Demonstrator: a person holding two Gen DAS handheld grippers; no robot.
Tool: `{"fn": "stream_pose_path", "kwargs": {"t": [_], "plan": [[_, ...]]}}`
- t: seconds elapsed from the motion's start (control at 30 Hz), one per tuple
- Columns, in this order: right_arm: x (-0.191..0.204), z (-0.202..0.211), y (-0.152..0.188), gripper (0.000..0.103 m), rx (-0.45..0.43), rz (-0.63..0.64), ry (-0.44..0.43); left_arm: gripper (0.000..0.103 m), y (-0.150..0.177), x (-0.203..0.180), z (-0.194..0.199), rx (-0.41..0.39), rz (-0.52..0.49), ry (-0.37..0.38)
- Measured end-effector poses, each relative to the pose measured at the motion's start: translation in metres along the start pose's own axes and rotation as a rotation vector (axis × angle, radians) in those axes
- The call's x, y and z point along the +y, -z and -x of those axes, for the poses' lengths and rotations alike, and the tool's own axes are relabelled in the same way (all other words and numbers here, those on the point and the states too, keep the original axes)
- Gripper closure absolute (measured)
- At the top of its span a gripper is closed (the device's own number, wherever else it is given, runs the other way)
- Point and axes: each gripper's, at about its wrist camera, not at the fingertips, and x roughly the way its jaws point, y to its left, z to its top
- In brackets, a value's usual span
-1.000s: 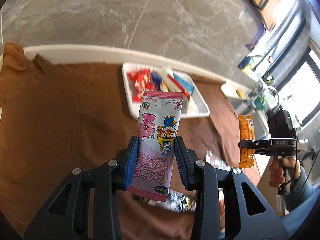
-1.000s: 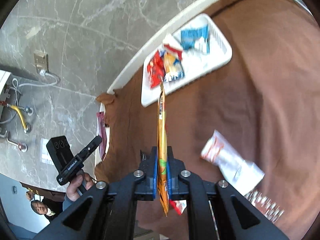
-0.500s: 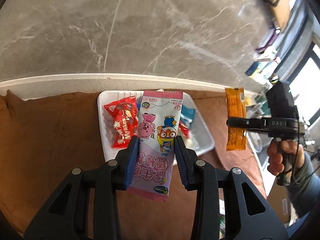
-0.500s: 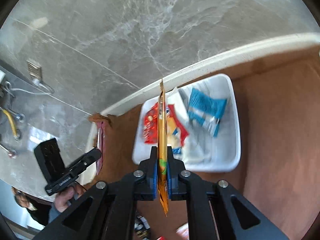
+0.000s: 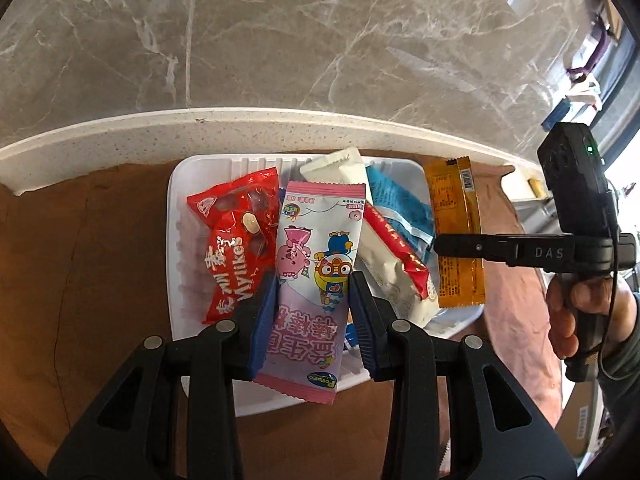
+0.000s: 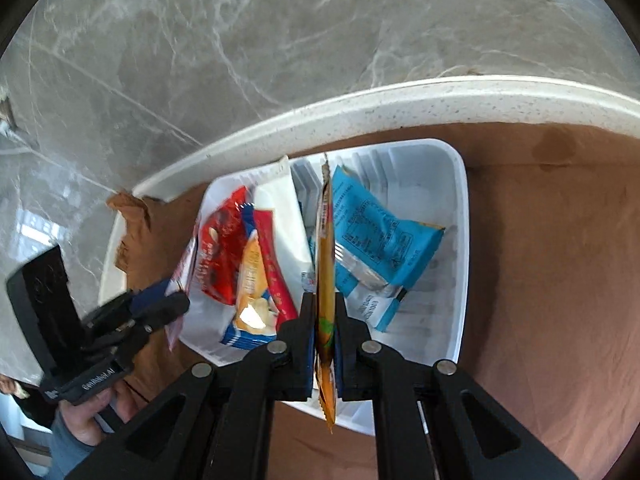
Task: Organize snacks
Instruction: 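Carry the pink bar with the left tool while the right tool carries the orange bar into the tray, then withdraw both tools from the tray back to the snack pile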
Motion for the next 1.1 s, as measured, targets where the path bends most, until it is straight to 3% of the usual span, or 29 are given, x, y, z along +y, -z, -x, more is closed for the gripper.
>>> {"fn": "stream_pose_path", "kwargs": {"t": [0.47,0.57,0.63,0.77,0.87,0.93,1.1], "plan": [[-0.006,-0.024,0.005,0.090,0.028,0.013,0.102,0.065,0.005,-0.006,-0.034,0.045,-0.017,-0.048],[-0.005,-0.022,0.007,0.079,0.023,0.018,0.114,0.048,0.006,-0.008,-0.033,0.036,-0.020,-0.072],[-0.005,-0.018,0.008,0.071,0.010,0.016,0.114,0.032,0.005,-0.007,-0.029,0.014,-0.006,-0.074],[-0.002,-0.010,0.009,0.062,-0.017,0.020,0.125,0.024,0.005,-0.004,-0.022,-0.008,0.012,-0.085],[-0.002,-0.001,0.009,0.052,-0.044,0.011,0.124,0.011,0.006,-0.004,-0.011,-0.039,0.018,-0.092],[-0.002,0.005,0.010,0.040,-0.061,0.000,0.119,0.001,0.008,-0.004,-0.001,-0.064,0.021,-0.093],[0.000,0.034,0.020,0.030,-0.133,-0.006,0.109,0.000,0.015,-0.005,0.030,-0.118,0.039,-0.098]]}}
